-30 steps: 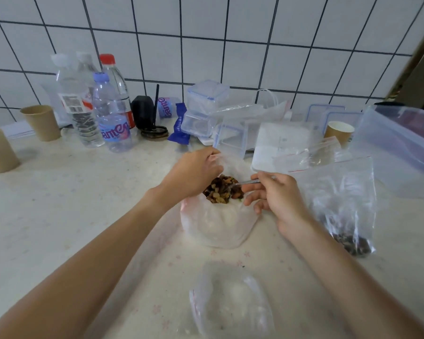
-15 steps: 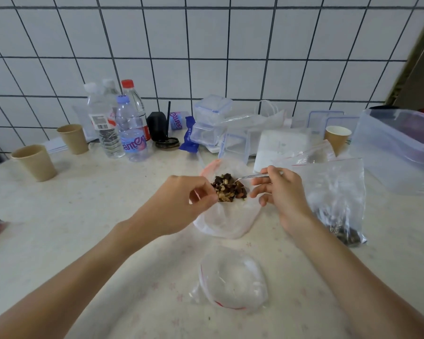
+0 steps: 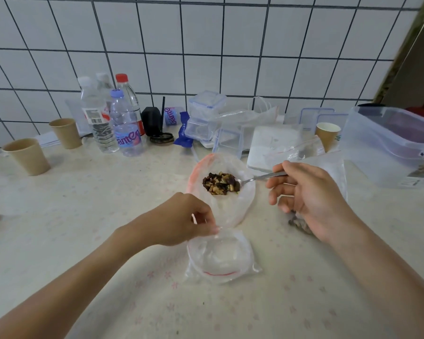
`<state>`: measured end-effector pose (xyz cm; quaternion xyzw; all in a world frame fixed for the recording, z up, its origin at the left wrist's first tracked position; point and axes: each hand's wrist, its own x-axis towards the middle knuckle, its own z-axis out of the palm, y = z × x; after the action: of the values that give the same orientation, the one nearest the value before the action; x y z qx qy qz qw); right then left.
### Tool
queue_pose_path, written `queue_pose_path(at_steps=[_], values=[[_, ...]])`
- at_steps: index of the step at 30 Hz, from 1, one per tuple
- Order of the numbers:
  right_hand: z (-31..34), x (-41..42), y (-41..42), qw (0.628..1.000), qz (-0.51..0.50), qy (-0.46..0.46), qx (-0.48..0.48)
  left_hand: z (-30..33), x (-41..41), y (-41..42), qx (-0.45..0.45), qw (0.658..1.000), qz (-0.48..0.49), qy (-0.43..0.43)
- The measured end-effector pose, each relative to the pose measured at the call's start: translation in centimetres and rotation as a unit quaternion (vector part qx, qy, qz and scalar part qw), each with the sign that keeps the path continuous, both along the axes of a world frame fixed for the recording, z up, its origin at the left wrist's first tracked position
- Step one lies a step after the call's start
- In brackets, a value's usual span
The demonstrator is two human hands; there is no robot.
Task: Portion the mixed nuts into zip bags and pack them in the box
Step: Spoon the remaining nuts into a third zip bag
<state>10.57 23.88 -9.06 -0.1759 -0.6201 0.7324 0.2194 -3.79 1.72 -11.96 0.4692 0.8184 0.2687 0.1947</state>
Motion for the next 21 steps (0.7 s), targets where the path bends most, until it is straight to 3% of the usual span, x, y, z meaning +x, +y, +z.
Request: queue_pose_path(at_steps=[4,8,12,14,16,21], values=[[0.6,2.7,-0.3,0.999,0.026,-0.006,0.023,0.1,-0.3,0.8,0.044,0.999,0.016,0.019],[-0.1,4.0,-1.0,0.984,0.050,-0.001,0.171,0.3,-0.4,1.6,0.045,0.999,0.008,0.022],[-1.0,5.1,-1.6,0.908,0.125,0.019,0.400,0.2,-0.3,2.0,0.031,0.999,0.007,0.038],[-1.1,5.3,-1.8,0.875,0.137,0.020,0.464,0.2,-0.3,2.0,0.029,0.998,0.012,0.049],[-0.9,4.9,-1.8,0.885,0.126,0.040,0.446,0.3,-0.3,2.0,0.025,0.998,0.011,0.052],[-0.1,2.5,-0.7,0.950,0.064,0.073,0.298,1.1,-0.9,1.6,0.048,0.998,0.030,0.039]])
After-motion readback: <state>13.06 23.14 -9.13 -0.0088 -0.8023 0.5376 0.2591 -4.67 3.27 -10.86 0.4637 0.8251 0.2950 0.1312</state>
